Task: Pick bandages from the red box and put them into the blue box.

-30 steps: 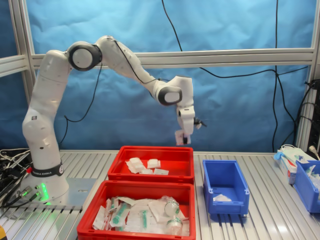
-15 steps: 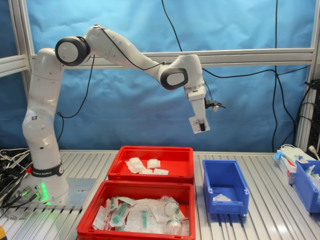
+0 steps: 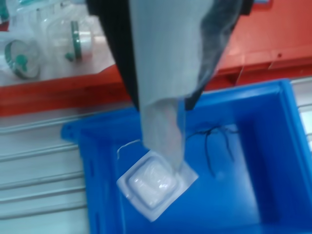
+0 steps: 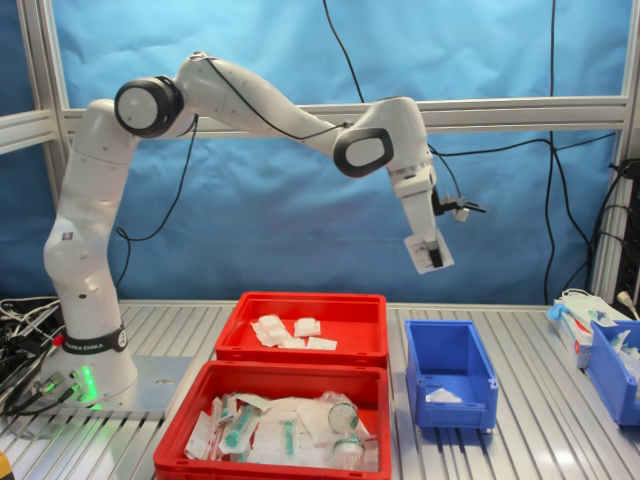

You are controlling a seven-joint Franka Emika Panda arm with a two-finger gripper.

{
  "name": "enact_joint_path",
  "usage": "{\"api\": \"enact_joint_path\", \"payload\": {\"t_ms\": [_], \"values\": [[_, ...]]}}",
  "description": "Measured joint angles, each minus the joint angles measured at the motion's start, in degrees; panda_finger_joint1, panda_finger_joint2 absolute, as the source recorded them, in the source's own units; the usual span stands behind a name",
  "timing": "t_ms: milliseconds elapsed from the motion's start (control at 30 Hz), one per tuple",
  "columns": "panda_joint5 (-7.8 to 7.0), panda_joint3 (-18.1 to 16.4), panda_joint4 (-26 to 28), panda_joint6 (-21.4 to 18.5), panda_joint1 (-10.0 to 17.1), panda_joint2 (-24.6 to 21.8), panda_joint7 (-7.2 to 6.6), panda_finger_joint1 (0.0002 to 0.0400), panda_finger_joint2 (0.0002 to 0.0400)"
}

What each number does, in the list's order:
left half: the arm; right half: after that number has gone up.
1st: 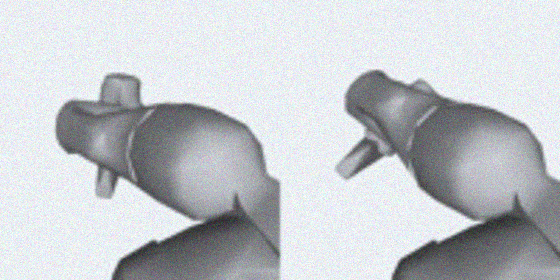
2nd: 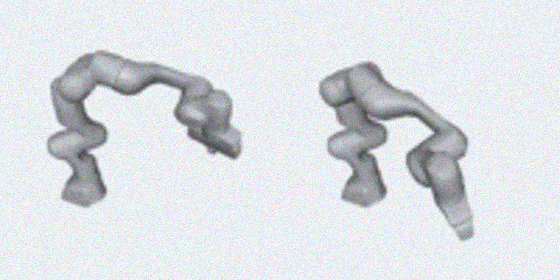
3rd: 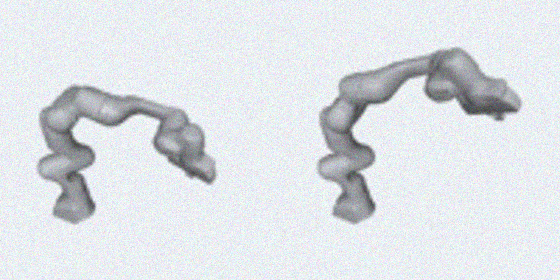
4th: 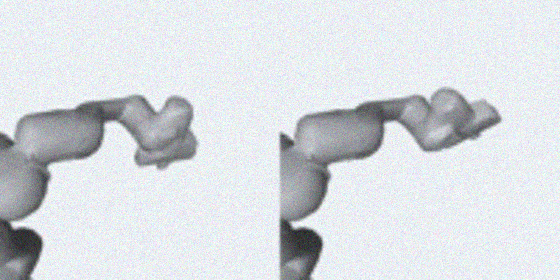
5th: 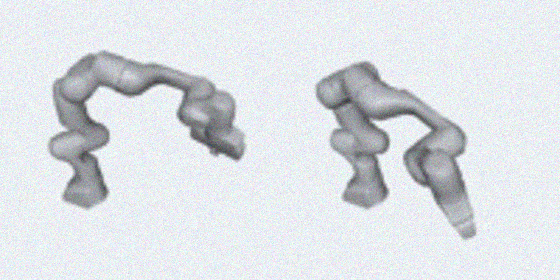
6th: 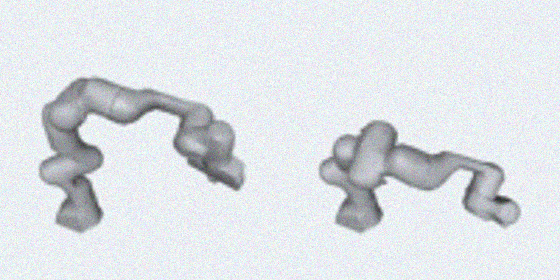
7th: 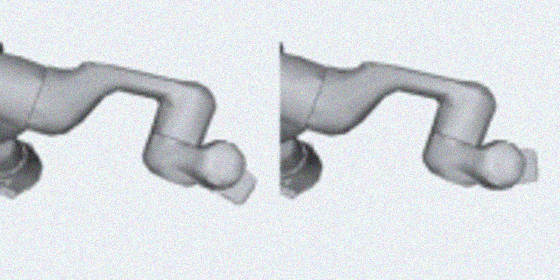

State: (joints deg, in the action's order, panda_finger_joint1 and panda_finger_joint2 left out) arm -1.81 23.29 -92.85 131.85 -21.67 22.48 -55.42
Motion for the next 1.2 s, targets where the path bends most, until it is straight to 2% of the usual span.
{"api": "enact_joint_path", "payload": {"t_ms": [567,800,1200], "values": [[0.00,0.84,9.92,0.00,1.56,11.36,0.00,0.0064,0.0064],[0.01,0.83,11.42,0.00,1.56,13.44,0.00,0.0064,0.0064],[0.95,0.70,12.04,0.00,1.56,13.86,0.00,0.0064,0.0064]]}}
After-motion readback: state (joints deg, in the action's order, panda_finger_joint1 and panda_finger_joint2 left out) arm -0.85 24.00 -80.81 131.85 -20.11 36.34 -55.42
